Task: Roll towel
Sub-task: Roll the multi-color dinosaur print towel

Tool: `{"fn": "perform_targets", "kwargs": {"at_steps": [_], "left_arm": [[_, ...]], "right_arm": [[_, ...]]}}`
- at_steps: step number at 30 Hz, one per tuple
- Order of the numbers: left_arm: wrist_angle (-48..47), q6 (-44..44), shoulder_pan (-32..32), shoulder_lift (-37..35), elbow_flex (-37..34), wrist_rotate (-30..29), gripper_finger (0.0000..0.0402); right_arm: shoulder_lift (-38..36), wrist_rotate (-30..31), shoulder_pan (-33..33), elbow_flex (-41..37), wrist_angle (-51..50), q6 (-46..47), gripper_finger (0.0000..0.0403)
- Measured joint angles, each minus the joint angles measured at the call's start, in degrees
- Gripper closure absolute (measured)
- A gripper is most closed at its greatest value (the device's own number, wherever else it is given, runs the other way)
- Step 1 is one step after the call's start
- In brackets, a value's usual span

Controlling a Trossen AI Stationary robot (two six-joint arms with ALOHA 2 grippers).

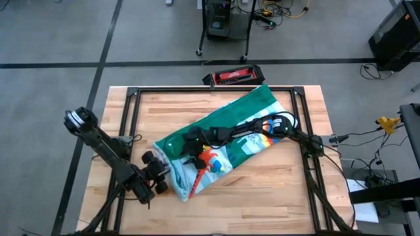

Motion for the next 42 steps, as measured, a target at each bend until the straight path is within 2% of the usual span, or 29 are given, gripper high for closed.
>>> {"fn": "perform_targets", "kwargs": {"at_steps": [3,6,9,16,23,30,42], "left_arm": [[-3.8,-6.4,-1.3,-0.1,0.3,9.1,0.0283],[-3.7,-11.8,-3.0,1.7,-1.1,12.1,0.0283],[-0.8,-13.0,-3.8,4.0,-2.2,9.7,0.0283],[5.8,-10.4,-3.8,8.1,-2.9,0.5,0.0283],[6.8,-10.3,-3.8,9.9,-2.9,-2.9,0.0283],[7.0,-9.9,-3.6,9.9,-3.0,-3.5,0.0283],[7.4,-9.5,-4.0,9.9,-3.0,-3.3,0.0283]], "right_arm": [[0.0,-0.3,1.1,0.0,0.6,0.0,0.0192],[0.0,-0.4,2.0,0.4,1.1,-0.1,0.0190],[0.0,-0.3,3.0,1.4,1.1,-0.4,0.0191],[0.4,4.3,5.1,4.3,-0.2,-0.9,0.0193],[3.1,4.5,7.5,8.8,0.4,0.5,0.0184],[5.0,5.2,8.9,13.8,-2.0,-1.0,0.0190],[4.0,7.3,4.2,21.0,-25.1,-6.3,0.0188]]}}
